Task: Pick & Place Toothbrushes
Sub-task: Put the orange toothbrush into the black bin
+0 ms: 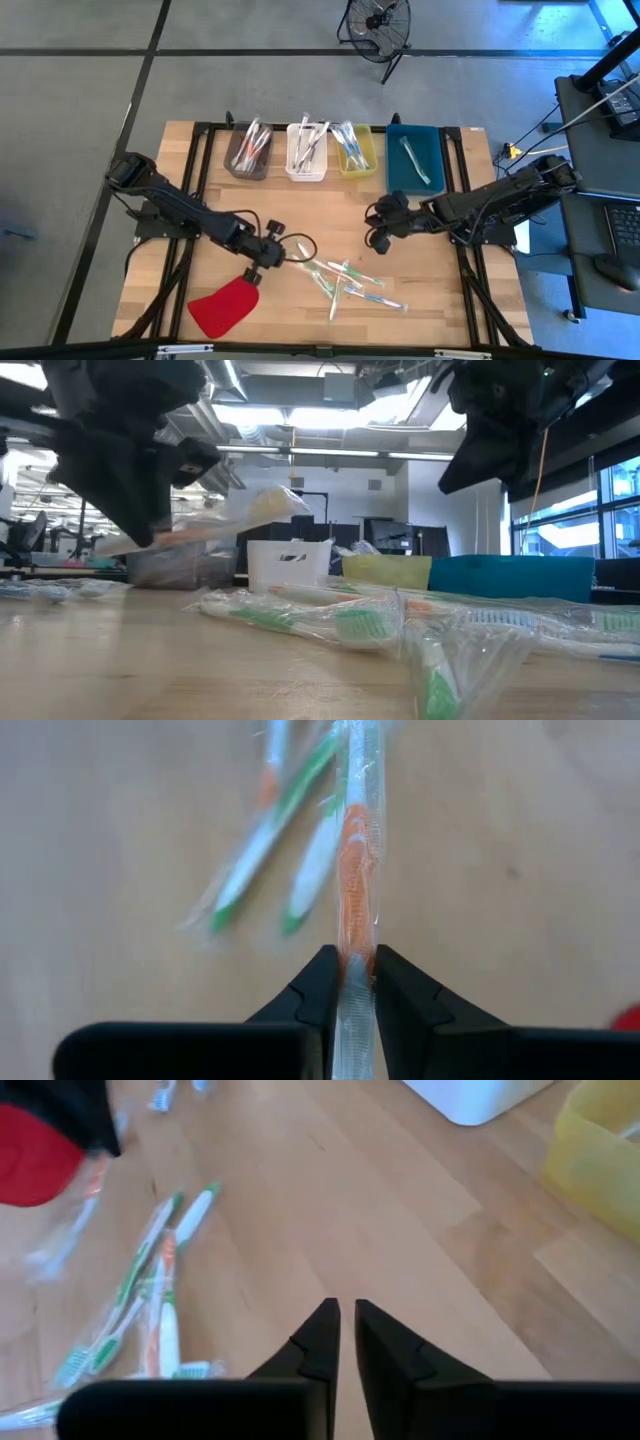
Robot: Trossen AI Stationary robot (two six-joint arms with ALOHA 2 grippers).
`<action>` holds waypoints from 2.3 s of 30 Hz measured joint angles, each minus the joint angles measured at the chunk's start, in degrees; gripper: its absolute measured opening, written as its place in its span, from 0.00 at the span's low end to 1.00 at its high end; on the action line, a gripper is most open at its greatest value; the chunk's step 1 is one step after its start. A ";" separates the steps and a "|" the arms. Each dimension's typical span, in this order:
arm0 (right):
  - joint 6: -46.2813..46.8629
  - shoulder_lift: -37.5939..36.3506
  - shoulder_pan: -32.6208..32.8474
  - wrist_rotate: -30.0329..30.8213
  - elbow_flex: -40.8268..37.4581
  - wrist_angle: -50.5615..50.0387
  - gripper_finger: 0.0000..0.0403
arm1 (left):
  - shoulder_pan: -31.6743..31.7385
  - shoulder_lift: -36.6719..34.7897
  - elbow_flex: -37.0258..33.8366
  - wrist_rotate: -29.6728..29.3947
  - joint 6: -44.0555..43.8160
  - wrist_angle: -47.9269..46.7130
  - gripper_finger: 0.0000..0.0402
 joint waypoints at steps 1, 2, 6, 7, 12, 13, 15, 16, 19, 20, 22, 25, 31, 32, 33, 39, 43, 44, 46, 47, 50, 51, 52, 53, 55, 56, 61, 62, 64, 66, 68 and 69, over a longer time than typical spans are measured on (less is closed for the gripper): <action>-0.02 0.00 0.31 0.15 0.00 0.17 0.10 | 0.02 -0.96 -1.15 -1.46 -0.65 0.56 0.11; -0.05 0.00 0.58 0.49 0.00 0.35 0.10 | 0.02 -2.11 -2.42 -3.01 -1.31 1.34 0.11; -0.26 0.00 1.35 1.12 0.00 0.62 0.11 | 0.29 -7.45 -7.76 -7.68 -3.00 6.75 0.11; -0.26 0.00 1.41 1.15 0.00 0.77 0.11 | 0.56 -8.79 -8.87 -8.46 -3.45 7.83 0.11; -0.42 0.02 1.41 1.36 0.00 0.99 0.09 | 3.62 -15.18 -12.53 -14.67 -7.63 9.73 0.11; -0.76 0.02 1.41 1.36 0.00 1.14 0.08 | 4.61 -16.24 -12.94 -15.59 -8.94 9.35 0.11; -1.40 0.02 1.41 1.39 0.00 1.44 0.07 | 6.93 -17.83 -13.26 -17.48 -11.03 9.22 0.11; -1.51 0.02 1.41 1.40 0.00 1.52 0.07 | 8.06 -18.51 -13.28 -18.46 -11.79 8.90 0.11; -1.58 0.02 1.41 1.39 0.00 1.68 0.05 | 11.59 -20.01 -13.31 -21.17 -13.02 8.00 0.11; -1.75 0.02 1.41 1.36 0.00 1.70 0.05 | 12.73 -20.36 -13.31 -21.87 -13.11 7.88 0.11; -1.79 0.04 1.41 1.32 0.00 1.71 0.04 | 15.17 -20.99 -13.31 -23.61 -14.08 7.86 0.11; -1.83 0.04 1.41 1.33 -0.02 1.67 0.03 | 18.93 -21.53 -13.31 -24.44 -14.56 7.86 0.11; -2.89 0.04 1.41 1.32 -0.02 1.68 0.02 | 24.85 -21.81 -13.31 -25.40 -16.97 8.50 0.11; -2.89 0.04 1.41 1.32 -0.02 1.68 0.02 | 25.80 -21.81 -13.31 -26.20 -17.85 8.50 0.11; -2.89 0.04 1.41 1.32 -0.02 1.70 0.03 | 26.77 -21.81 -13.31 -27.12 -18.89 8.34 0.11; -2.89 0.04 1.41 1.30 -0.02 1.72 0.07 | 33.98 -21.81 -12.69 -28.71 -21.67 6.85 0.11; -2.80 0.04 1.41 1.30 -0.02 1.75 0.09 | 39.15 -21.81 -10.29 -28.00 -21.62 4.29 0.11; -2.78 0.04 1.41 1.30 0.00 1.75 0.09 | 40.52 -21.81 -9.61 -27.27 -21.60 3.06 0.11; -2.73 0.04 1.41 1.29 -0.02 1.75 0.10 | 43.31 -21.81 -8.22 -25.34 -21.56 0.61 0.11; -2.70 0.04 1.41 1.28 -0.02 1.75 0.10 | 44.70 -21.81 -7.60 -24.41 -21.53 -0.78 0.11; -2.64 0.04 1.41 1.28 -0.02 1.75 0.09 | 48.67 -21.81 -6.47 -22.49 -20.49 -4.78 0.11; -2.64 0.04 1.41 1.28 -0.02 1.75 0.08 | 49.99 -21.81 -6.32 -21.86 -20.46 -5.55 0.11; -2.64 0.04 1.41 1.28 -0.02 1.75 0.08 | 51.36 -21.81 -6.29 -21.07 -20.46 -6.07 0.11; -2.63 0.04 1.41 1.28 -0.02 1.75 0.07 | 52.73 -21.81 -6.29 -19.96 -20.46 -6.69 0.11; -2.62 0.04 1.41 1.28 -0.02 1.75 0.06 | 55.30 -21.77 -6.29 -17.63 -20.42 -7.71 0.11; -2.62 0.04 1.41 1.28 -0.02 1.75 0.05 | 56.36 -21.77 -6.29 -16.79 -20.37 -7.86 0.11; -2.60 0.04 1.41 1.28 -0.02 1.77 0.02 | 59.90 -21.77 -6.29 -15.09 -18.54 -7.87 0.11; -2.60 0.04 1.41 1.28 -0.02 1.77 0.02 | 60.44 -21.77 -6.30 -14.17 -18.50 -7.85 0.11; -2.60 0.04 1.41 1.28 -0.02 1.77 0.02 | 61.24 -21.76 -6.65 -12.62 -18.38 -7.63 0.11; -2.60 0.04 1.41 1.28 -0.02 1.79 0.02 | 61.91 -21.21 -7.04 -12.46 -17.79 -7.80 0.11; -2.58 0.04 1.41 1.28 -0.02 1.83 0.03 | 62.54 -20.21 -7.50 -13.58 -17.27 -7.85 0.11; -2.58 0.04 1.41 1.28 -0.02 1.97 0.03 | 62.84 -19.52 -7.62 -13.88 -16.85 -7.79 0.11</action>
